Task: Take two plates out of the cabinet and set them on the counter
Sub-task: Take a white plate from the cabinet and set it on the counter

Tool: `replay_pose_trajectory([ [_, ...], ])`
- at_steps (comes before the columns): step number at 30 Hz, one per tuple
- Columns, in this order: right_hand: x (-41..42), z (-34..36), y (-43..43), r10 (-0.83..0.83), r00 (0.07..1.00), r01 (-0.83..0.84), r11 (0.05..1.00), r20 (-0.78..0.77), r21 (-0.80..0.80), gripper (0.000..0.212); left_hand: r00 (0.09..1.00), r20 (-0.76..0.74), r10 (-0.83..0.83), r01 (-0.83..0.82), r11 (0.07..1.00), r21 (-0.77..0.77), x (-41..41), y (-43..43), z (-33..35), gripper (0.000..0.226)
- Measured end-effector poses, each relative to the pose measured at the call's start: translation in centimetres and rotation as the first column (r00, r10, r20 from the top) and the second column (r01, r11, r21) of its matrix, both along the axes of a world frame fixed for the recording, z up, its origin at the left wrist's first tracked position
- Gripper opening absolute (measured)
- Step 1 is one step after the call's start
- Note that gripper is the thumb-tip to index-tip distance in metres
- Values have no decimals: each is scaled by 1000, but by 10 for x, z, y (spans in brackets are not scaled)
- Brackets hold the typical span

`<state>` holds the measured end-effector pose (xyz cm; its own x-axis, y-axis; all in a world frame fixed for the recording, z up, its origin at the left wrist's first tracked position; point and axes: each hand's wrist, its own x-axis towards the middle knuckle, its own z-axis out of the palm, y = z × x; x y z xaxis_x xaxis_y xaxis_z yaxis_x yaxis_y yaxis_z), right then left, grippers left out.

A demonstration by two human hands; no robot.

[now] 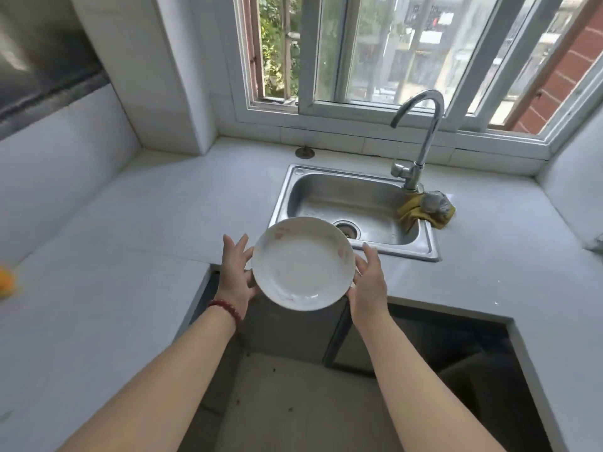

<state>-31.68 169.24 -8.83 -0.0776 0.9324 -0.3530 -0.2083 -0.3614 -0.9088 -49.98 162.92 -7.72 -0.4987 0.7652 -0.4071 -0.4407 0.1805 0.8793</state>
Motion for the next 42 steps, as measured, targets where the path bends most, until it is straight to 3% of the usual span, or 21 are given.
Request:
replay_pose_trajectory([
  [5, -88, -2, 10, 90, 995, -92, 994, -35, -57, 21, 992, 2, 122, -122, 992, 7, -77, -14, 3, 70],
  [8, -142, -1, 8, 163, 986, -165, 985, -36, -59, 37, 982, -9, 189, -189, 982, -2, -123, -28, 1, 69],
  [18, -284, -9, -10, 438, 899, -436, 897, 9, -76, 50, 891, 18, 454, -454, 891, -15, -229, -93, 1, 67],
  [30, -417, -7, -51, 814, 579, -814, 574, -46, -89, 45, 578, 54, 814, -814, 580, -31, -285, -178, 4, 62],
  [42, -495, -33, -146, 975, 221, -969, 216, -30, -123, 50, 246, 48, 968, -963, 250, -98, -286, -273, -8, 64],
])
